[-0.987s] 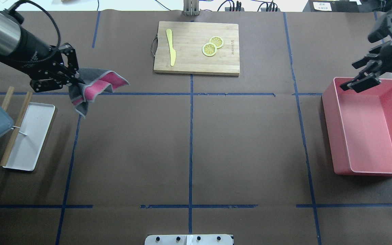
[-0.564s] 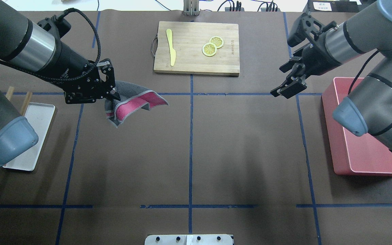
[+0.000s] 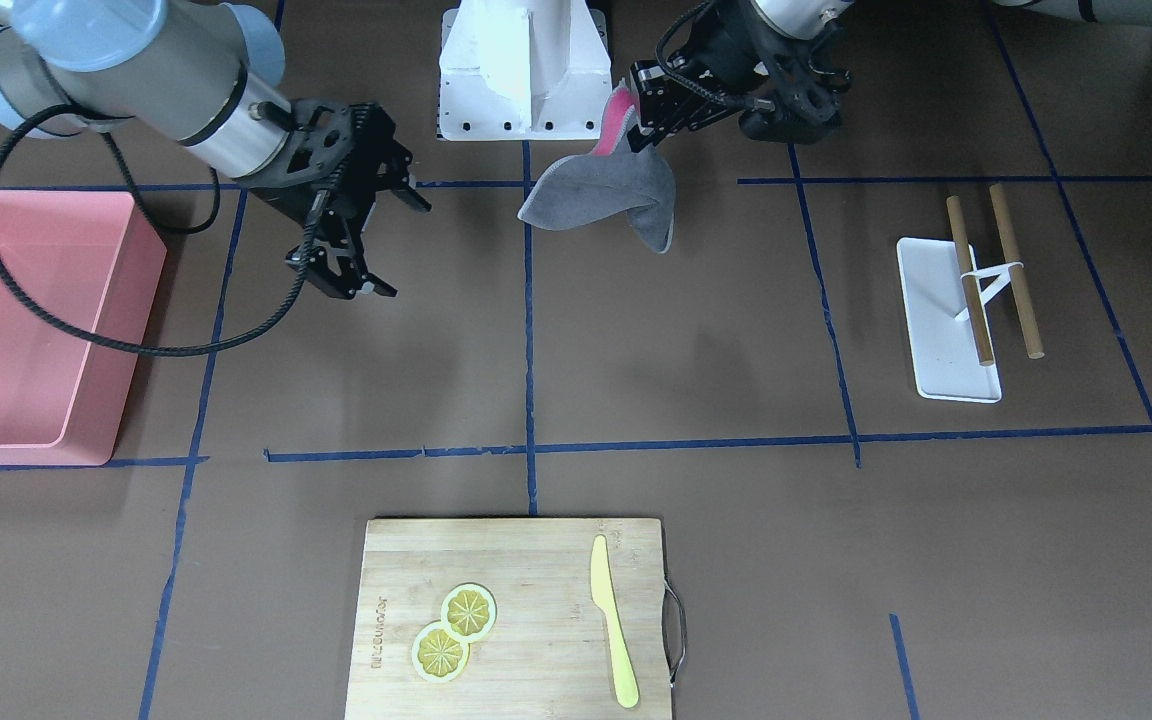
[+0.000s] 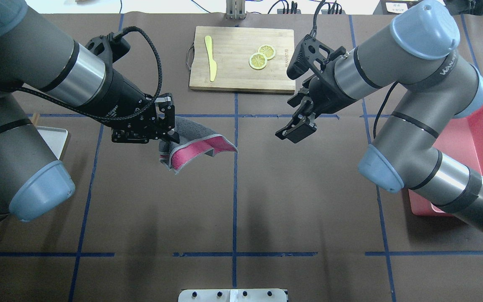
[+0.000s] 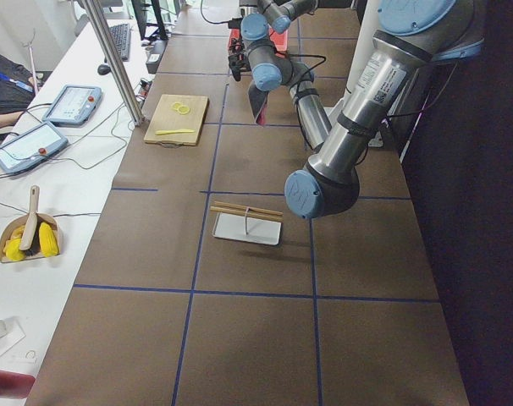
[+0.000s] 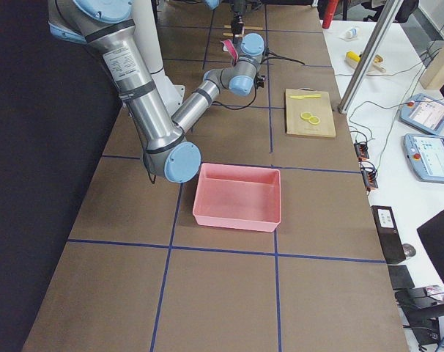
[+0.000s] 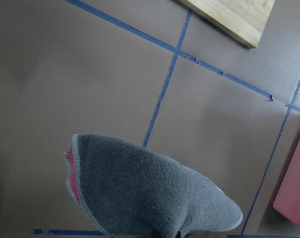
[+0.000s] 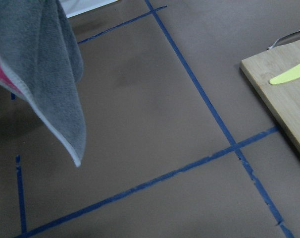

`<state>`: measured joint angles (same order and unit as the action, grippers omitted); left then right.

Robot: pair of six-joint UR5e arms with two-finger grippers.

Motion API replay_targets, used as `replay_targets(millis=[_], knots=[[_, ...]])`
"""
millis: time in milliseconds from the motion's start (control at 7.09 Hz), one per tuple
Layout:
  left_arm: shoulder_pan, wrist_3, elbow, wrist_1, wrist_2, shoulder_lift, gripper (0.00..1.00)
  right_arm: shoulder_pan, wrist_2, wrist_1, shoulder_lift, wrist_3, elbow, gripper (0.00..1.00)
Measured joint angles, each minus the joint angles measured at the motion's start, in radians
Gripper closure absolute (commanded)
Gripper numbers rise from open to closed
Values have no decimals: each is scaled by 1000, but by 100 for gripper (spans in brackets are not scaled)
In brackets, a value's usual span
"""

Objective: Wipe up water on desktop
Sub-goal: 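Bring the towel to the right gripper and grasp its edge with the right gripper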

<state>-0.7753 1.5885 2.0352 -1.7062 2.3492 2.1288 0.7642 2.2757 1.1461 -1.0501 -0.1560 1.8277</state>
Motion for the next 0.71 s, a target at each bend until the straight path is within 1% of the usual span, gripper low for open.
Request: replay_targets(millis=[141,564,705], knots=[[2,1,-14,-2,0,12,100,-37,-26,0,15,-32,13,1],[16,12,-28,-18,-1,34,100,-161,-186,0,45,-74,53,1],[21,23,-29,-24,0,45,100,-178,-212,0,49,-76,56,1]])
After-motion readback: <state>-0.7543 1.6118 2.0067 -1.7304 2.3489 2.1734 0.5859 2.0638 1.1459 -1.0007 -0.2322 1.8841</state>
